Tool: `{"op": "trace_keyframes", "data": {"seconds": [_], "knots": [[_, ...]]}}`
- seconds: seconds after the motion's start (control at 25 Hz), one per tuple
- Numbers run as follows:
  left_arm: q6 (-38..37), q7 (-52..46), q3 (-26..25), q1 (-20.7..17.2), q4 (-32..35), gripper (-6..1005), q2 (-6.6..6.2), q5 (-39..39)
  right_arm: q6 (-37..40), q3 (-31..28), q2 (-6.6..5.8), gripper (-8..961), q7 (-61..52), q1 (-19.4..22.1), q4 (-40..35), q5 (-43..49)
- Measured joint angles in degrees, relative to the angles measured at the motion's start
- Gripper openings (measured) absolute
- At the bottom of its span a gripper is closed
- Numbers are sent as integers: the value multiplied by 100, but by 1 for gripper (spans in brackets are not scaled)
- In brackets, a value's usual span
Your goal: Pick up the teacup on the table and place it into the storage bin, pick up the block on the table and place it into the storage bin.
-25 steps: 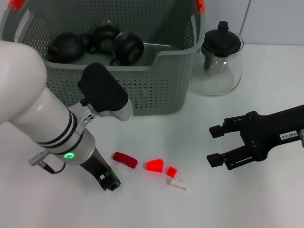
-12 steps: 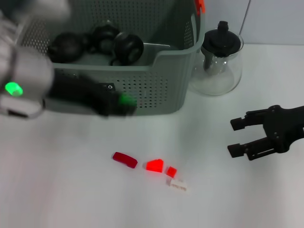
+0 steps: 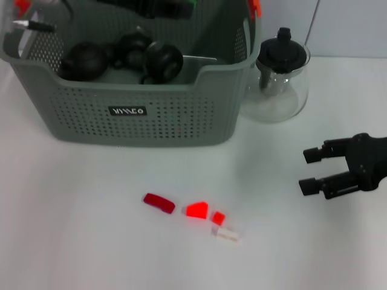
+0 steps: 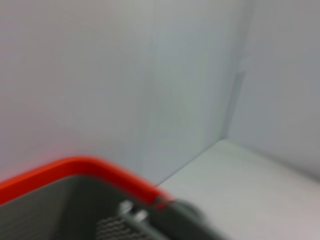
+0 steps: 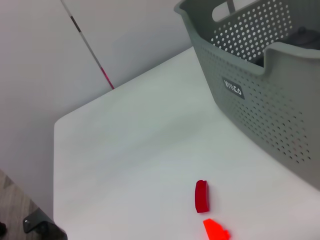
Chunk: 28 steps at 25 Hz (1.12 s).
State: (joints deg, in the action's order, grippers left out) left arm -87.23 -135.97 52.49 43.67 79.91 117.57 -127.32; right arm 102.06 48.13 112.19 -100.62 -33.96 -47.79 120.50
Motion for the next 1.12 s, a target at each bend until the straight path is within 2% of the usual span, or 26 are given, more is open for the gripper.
{"op": "trace_keyframes", "data": {"seconds": [0.12,0.32,0.6,0.76,0.96,1.12], "knots": [[560,17,124,390,-771,433,-82,-582,-5,6,15,922,-5,-14,5,5],[1337,11,295,808,-1686,439,-86,-1423,-13,14,27,923,-7,-26,7,8],[1609,-22,590,905,-1897,448,-13,-1698,-21,18,36,924,-10,-44,7,19],[1703,-39,561,869,-1857,453,38,-1785,-21,14,56,923,-11,-52,7,58],[1667,-41,551,845,-1797,459,40,-1782,-20,5,60,923,-11,-52,7,62],[1547,-96,543,782,-1551,590,39,-1741,-19,2,59,922,-7,-51,7,62]]}}
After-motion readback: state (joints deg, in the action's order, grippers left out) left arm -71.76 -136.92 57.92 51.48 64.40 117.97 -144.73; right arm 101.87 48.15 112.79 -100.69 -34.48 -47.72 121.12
